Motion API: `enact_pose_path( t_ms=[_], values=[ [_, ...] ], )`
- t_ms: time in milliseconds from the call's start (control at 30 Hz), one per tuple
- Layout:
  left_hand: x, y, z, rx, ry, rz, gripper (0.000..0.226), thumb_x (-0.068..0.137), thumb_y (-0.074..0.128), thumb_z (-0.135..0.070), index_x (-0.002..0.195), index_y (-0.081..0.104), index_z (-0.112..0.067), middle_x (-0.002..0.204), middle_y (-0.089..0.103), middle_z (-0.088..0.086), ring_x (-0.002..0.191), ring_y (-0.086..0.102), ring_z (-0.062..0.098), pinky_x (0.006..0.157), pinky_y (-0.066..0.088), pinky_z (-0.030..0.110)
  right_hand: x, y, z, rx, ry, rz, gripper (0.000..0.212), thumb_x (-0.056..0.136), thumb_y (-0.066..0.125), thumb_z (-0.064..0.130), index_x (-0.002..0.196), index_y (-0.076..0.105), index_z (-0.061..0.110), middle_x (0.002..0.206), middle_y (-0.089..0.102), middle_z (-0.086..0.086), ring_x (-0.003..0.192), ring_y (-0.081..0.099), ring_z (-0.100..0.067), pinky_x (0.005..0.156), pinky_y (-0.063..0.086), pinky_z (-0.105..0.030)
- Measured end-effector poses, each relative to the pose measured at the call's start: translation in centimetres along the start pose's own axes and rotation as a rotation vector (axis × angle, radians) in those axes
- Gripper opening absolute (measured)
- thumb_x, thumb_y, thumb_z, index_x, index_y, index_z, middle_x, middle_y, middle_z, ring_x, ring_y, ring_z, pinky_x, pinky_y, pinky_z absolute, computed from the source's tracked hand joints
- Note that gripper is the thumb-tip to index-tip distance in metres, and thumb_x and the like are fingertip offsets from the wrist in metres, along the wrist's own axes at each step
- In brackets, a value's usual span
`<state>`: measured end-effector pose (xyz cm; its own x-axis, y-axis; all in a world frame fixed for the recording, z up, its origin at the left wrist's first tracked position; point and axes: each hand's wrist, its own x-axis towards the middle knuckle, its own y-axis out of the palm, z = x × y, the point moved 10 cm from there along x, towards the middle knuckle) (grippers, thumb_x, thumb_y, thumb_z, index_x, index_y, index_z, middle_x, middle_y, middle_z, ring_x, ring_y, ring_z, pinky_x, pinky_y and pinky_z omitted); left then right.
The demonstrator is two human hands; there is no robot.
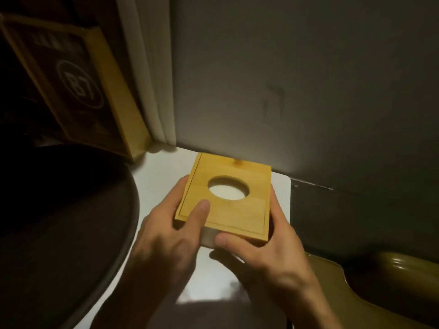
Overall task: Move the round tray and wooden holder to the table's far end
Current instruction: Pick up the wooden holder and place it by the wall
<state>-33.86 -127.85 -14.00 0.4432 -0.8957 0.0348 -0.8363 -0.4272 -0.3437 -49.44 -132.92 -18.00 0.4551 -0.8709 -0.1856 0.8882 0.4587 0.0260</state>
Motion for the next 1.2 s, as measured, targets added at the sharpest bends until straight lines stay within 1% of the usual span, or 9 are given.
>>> enact_pose_path(
  t_ms=[167, 267, 333, 400, 433, 500, 567, 767, 1200],
  values=[
    [-0.3, -0.5, -0.1, 0.202, 0.132, -0.007, 0.061, 0.075, 0.048, -0.070, 0.132, 0.032, -0.057, 0.138, 0.029, -0.042, 0.118, 0.025, -0.034, 0.089, 0.033, 0.004, -0.1, -0.8, -0.4, -0.369, 0.016, -0.072, 0.127, 0.041, 0.077, 0.077, 0.138, -0.004, 0.071, 0.151, 0.040, 0.015, 0.136, 0.046, -0.021, 0.103, 0.049, -0.045],
    [-1.0, -0.6, -1.5, 0.590, 0.299, -0.004, 0.069, 0.077, 0.034, -0.072, 0.141, 0.026, -0.048, 0.157, 0.017, -0.021, 0.144, 0.018, 0.008, 0.108, 0.032, 0.043, -1.3, -0.1, 3.6, -0.903, -0.301, -0.136, 0.122, 0.061, 0.063, 0.080, 0.148, -0.018, 0.052, 0.165, 0.008, 0.018, 0.150, 0.025, -0.022, 0.111, 0.037, -0.055],
    [-1.5, 0.2, -2.2, 0.784, 0.397, 0.034, 0.068, 0.083, 0.034, -0.068, 0.140, 0.031, -0.031, 0.153, 0.026, 0.000, 0.135, 0.030, 0.041, 0.087, 0.034, 0.075, -1.7, 0.3, 4.9, -1.196, -0.371, -0.175, 0.113, 0.063, 0.071, 0.072, 0.154, 0.013, 0.041, 0.163, 0.018, 0.007, 0.147, 0.026, -0.032, 0.101, 0.029, -0.077],
    [-1.6, 0.5, -2.9, 0.928, 0.443, 0.008, 0.063, 0.083, 0.049, -0.057, 0.136, 0.042, -0.023, 0.146, 0.039, 0.009, 0.122, 0.043, 0.051, 0.068, 0.034, 0.081, -1.2, 0.4, 5.6, -1.336, -0.293, -0.175, 0.104, 0.057, 0.076, 0.070, 0.146, 0.044, 0.030, 0.154, 0.037, -0.002, 0.135, 0.040, -0.042, 0.086, 0.028, -0.085],
    [-1.3, 0.4, -3.3, 0.974, 0.441, -0.015, 0.058, 0.084, 0.055, -0.050, 0.134, 0.047, -0.021, 0.144, 0.044, 0.009, 0.119, 0.047, 0.052, 0.065, 0.034, 0.081, -0.7, 0.7, 5.5, -1.372, -0.220, -0.118, 0.103, 0.058, 0.073, 0.073, 0.148, 0.040, 0.034, 0.158, 0.031, -0.001, 0.137, 0.036, -0.045, 0.086, 0.025, -0.087],
    [-0.5, 0.4, -3.6, 1.051, 0.410, -0.027, 0.063, 0.073, 0.060, -0.043, 0.131, 0.056, -0.019, 0.139, 0.052, 0.008, 0.114, 0.052, 0.053, 0.061, 0.032, 0.083, 0.4, 1.0, 5.2, -1.393, -0.131, -0.044, 0.102, 0.072, 0.049, 0.081, 0.144, -0.018, 0.057, 0.159, -0.027, 0.014, 0.148, -0.003, -0.042, 0.101, 0.004, -0.084],
    [0.5, 0.8, -3.4, 1.108, 0.344, 0.005, 0.072, 0.064, 0.066, -0.044, 0.132, 0.056, -0.021, 0.140, 0.053, 0.006, 0.116, 0.053, 0.052, 0.062, 0.028, 0.087, 1.0, 0.2, 4.1, -1.429, -0.053, -0.054, 0.096, 0.077, 0.026, 0.084, 0.119, -0.055, 0.053, 0.131, -0.061, 0.020, 0.144, -0.030, -0.036, 0.107, -0.010, -0.077],
    [3.1, 1.4, -3.4, 1.062, 0.239, 0.025, 0.075, 0.074, 0.046, -0.056, 0.144, 0.033, -0.035, 0.154, 0.029, -0.009, 0.132, 0.041, 0.044, 0.086, 0.025, 0.085, 3.4, -0.5, 5.4, -1.441, -0.086, -0.128, 0.091, 0.080, 0.023, 0.079, 0.139, -0.039, 0.047, 0.149, -0.045, 0.018, 0.149, -0.016, -0.038, 0.105, -0.019, -0.074],
    [5.8, 2.4, -4.3, 1.182, 0.383, -0.036, 0.069, 0.077, 0.067, -0.027, 0.141, 0.043, -0.022, 0.148, 0.042, 0.005, 0.127, 0.040, 0.056, 0.085, 0.019, 0.087, 6.0, -1.5, 5.7, -1.275, -0.229, -0.162, 0.091, 0.081, 0.041, 0.073, 0.147, -0.016, 0.050, 0.160, -0.023, 0.022, 0.153, 0.007, -0.024, 0.114, -0.008, -0.066]
  ],
)
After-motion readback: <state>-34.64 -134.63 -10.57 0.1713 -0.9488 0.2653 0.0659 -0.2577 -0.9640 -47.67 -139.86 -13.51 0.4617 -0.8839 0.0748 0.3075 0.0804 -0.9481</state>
